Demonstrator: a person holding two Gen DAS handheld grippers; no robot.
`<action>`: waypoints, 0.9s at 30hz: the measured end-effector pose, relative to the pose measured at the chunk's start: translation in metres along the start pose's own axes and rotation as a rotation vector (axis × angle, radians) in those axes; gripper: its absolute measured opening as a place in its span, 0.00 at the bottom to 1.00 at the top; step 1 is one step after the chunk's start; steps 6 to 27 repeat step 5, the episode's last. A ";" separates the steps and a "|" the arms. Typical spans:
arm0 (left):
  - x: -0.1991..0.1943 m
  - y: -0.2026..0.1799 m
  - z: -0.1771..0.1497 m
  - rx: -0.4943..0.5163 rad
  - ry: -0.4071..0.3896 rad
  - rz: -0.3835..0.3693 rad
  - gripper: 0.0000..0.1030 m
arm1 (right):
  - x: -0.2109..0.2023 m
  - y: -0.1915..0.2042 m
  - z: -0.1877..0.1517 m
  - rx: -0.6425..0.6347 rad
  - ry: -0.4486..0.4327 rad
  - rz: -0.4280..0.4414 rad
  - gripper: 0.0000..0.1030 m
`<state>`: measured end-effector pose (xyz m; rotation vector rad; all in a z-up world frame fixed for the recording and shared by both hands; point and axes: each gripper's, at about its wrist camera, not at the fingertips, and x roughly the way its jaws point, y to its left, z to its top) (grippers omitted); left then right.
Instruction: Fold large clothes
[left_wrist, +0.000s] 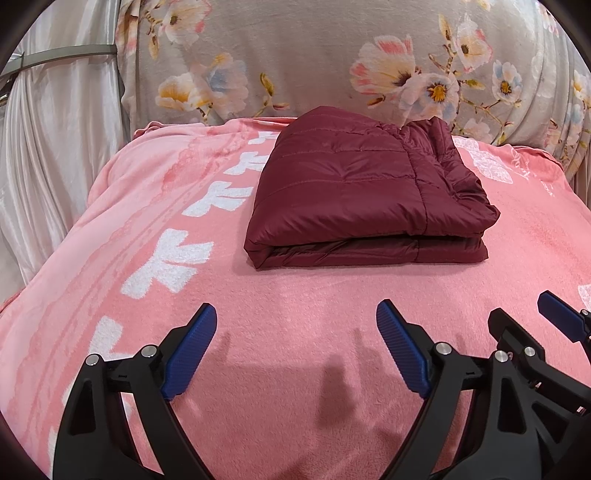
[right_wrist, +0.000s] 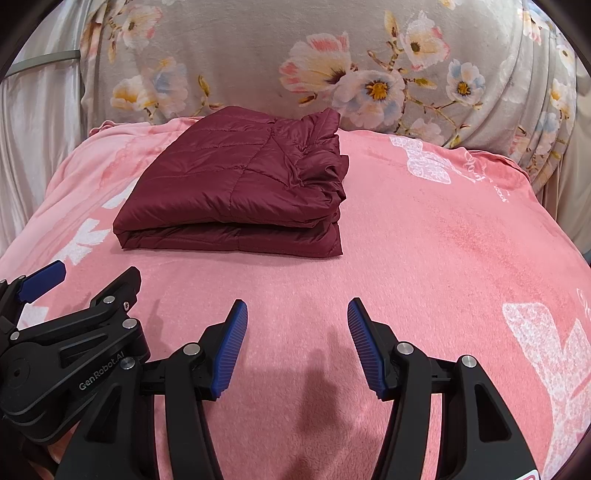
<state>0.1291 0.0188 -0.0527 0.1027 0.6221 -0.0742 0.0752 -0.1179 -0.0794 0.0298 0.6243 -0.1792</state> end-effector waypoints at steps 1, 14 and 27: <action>-0.001 0.000 0.000 0.002 -0.003 0.002 0.81 | -0.001 0.000 0.000 -0.003 -0.003 -0.004 0.55; 0.000 0.000 0.001 0.007 -0.006 0.004 0.78 | -0.002 0.000 0.000 -0.006 -0.008 -0.007 0.55; 0.000 0.000 0.001 0.007 -0.006 0.004 0.78 | -0.002 0.000 0.000 -0.006 -0.008 -0.007 0.55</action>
